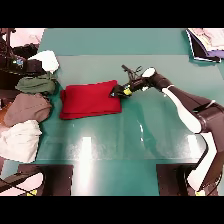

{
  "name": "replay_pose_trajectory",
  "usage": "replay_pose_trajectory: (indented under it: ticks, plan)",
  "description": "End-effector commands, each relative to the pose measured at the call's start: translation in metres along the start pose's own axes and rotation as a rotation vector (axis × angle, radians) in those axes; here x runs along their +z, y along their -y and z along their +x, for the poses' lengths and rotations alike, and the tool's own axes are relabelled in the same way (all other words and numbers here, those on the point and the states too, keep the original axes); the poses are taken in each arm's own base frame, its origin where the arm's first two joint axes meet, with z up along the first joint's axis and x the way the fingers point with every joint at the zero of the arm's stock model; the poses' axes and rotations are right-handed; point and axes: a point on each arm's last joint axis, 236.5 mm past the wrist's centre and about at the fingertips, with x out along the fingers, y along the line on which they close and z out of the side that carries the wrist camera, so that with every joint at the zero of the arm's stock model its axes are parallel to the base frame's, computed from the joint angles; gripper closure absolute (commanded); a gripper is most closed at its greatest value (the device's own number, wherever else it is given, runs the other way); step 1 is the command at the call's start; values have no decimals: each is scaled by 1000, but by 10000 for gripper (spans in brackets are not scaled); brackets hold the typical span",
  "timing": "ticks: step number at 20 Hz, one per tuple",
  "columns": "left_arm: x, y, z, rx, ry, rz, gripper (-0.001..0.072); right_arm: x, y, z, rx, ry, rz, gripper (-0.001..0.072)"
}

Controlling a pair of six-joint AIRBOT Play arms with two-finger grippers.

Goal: Fold the shirts.

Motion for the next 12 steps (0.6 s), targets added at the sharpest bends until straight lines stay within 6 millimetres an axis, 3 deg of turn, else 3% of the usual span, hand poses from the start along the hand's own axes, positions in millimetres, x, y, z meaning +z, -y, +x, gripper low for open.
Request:
replay_pose_trajectory:
  ticks: [1,2,5,7,9,12]
  plan:
    - [-2,0,0,-1,-9,18,684,1,-21,22,25,-17,-72,529]
    - [-2,0,0,-1,-10,18,684,1,-23,22,25,-16,-108,695]
    - [-2,0,0,-1,-10,18,685,4,-26,17,25,-5,-128,696]
    - [-4,0,0,-3,-15,18,685,11,-20,2,-3,20,-135,697]
    - [-10,2,0,-8,-41,19,685,21,-2,-31,-64,78,-123,698]
    - [-12,2,0,-9,-49,19,685,33,39,-117,-160,237,-42,698]
